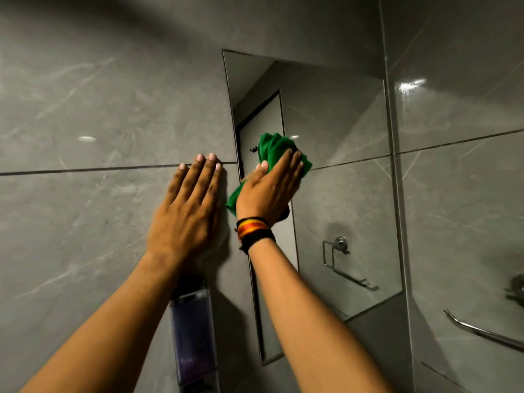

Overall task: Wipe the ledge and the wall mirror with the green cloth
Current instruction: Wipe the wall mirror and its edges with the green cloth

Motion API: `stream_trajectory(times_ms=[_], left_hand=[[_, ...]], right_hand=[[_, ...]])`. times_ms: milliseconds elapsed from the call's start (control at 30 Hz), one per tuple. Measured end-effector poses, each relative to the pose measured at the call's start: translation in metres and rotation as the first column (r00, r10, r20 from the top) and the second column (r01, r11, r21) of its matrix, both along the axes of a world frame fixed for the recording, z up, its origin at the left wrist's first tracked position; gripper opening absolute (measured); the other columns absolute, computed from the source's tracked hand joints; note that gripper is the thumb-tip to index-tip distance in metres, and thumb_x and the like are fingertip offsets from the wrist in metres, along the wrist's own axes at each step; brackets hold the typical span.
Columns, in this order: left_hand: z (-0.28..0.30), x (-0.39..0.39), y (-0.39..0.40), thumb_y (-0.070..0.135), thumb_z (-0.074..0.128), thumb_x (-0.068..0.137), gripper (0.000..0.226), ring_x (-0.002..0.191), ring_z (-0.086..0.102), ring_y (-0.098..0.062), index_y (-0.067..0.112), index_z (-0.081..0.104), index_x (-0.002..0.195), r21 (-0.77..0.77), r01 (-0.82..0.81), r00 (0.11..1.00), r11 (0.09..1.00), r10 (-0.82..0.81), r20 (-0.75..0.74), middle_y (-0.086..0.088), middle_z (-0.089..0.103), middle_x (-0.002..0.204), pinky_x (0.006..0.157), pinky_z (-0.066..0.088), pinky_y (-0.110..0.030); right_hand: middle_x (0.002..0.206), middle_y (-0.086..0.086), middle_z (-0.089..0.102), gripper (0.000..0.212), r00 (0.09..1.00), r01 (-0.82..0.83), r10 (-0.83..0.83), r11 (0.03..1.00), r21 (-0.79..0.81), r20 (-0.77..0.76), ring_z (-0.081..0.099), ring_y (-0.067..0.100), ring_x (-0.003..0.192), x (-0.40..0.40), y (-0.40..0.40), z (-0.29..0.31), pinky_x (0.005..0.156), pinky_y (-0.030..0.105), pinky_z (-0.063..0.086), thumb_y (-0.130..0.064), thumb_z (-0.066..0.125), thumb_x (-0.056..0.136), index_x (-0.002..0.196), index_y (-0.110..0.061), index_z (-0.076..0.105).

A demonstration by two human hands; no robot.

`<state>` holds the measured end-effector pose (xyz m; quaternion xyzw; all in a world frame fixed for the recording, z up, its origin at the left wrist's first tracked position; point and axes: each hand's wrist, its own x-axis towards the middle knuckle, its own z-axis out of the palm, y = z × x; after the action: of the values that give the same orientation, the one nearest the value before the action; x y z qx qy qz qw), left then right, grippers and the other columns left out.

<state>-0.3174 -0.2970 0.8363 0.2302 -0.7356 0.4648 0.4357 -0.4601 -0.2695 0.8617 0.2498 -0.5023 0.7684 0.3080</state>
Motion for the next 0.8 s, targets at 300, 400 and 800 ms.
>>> stream_trajectory(times_ms=[300, 400, 800], left_hand=[[0.016, 0.019, 0.016, 0.03, 0.032, 0.105, 0.065, 0.159, 0.009, -0.031, 0.003, 0.018, 0.163, 0.079, 0.001, 0.996, 0.997, 0.005, -0.085, -0.017, 0.014, 0.171, 0.13, 0.004, -0.045], [0.025, 0.046, 0.03, 0.03, 0.029, 0.106, 0.065, 0.16, 0.009, -0.03, 0.002, 0.018, 0.163, 0.115, -0.03, 0.983, 0.993, 0.05, -0.178, -0.017, 0.014, 0.172, 0.13, 0.005, -0.046], [-0.032, 0.169, 0.065, 0.034, 0.019, 0.106, 0.065, 0.16, 0.002, -0.029, 0.003, 0.014, 0.163, 0.237, -0.171, 0.973, 0.956, 0.202, -0.111, -0.018, 0.009, 0.172, 0.131, 0.004, -0.046]], right_hand=[[0.162, 0.013, 0.029, 0.056, 0.947, -0.165, 0.156, 0.986, -0.01, -0.282, 0.024, 0.027, 0.15, 0.007, 0.016, 0.028, 0.119, 0.048, 0.031, -0.001, 0.048, 0.097, 0.151, -0.008, 0.035], [0.161, 0.013, 0.029, 0.056, 0.9, -0.203, 0.187, 0.979, 0.001, -0.393, 0.024, 0.028, 0.15, 0.047, 0.023, 0.041, 0.118, 0.047, 0.033, 0.003, 0.047, 0.097, 0.151, -0.007, 0.035], [0.162, 0.012, 0.028, 0.06, 0.855, -0.176, 0.259, 0.96, 0.22, -0.448, 0.018, 0.028, 0.152, 0.189, 0.041, -0.022, 0.123, 0.044, 0.022, 0.005, 0.044, 0.096, 0.153, -0.007, 0.031]])
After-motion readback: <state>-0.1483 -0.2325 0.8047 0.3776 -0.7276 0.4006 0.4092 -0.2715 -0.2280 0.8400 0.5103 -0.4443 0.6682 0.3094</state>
